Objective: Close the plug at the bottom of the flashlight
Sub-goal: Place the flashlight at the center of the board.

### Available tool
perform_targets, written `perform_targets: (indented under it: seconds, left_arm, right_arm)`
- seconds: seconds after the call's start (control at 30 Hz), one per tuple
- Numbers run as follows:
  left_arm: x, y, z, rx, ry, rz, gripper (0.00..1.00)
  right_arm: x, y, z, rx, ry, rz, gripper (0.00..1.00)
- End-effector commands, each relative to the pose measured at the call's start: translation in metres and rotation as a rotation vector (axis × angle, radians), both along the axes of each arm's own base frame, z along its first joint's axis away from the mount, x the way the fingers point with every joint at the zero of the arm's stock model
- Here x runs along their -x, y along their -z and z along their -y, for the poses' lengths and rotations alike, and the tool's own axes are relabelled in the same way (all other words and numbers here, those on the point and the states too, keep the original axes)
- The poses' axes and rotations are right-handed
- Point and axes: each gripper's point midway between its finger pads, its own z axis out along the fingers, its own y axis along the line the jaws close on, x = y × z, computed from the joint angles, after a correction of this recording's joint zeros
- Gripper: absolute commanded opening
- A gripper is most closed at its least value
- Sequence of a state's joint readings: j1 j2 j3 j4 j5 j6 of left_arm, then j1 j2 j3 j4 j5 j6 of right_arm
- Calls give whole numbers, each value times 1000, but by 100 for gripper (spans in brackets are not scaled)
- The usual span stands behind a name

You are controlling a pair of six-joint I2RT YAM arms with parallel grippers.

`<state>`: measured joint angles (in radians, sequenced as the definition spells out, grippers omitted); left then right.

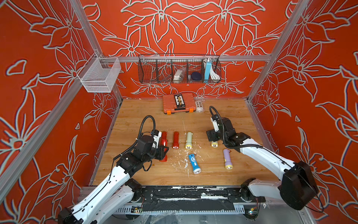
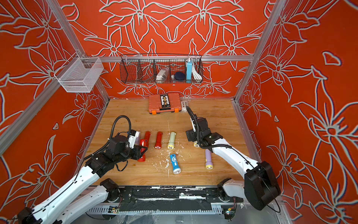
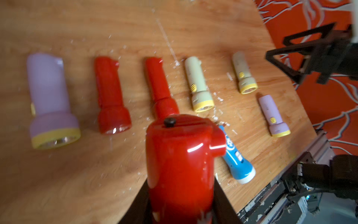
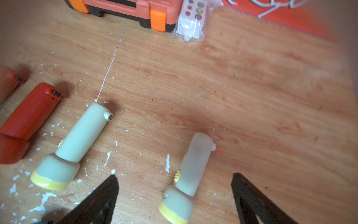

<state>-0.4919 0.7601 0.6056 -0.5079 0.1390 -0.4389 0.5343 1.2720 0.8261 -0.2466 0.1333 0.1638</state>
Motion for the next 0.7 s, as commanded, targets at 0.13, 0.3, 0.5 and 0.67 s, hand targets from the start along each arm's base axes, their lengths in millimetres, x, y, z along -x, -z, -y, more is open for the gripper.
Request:
perform_targets:
  seconds: [0.13, 0.3, 0.5, 0.67]
  left_arm:
    - [27, 54, -31, -46, -224, -241, 0]
    - [35, 75, -38, -90, -263, -314, 0]
    - [35, 90, -37, -193, -239, -396, 0]
    - [38, 103, -27, -312, -164, -466, 0]
  right_arm:
    - [-8, -2, 6, -14, 56, 19, 98]
    - [-8, -1, 7, -12, 60, 21, 98]
    - [-8, -1, 9, -4, 68, 19, 98]
    - [-9, 0, 12, 6, 85, 20, 98]
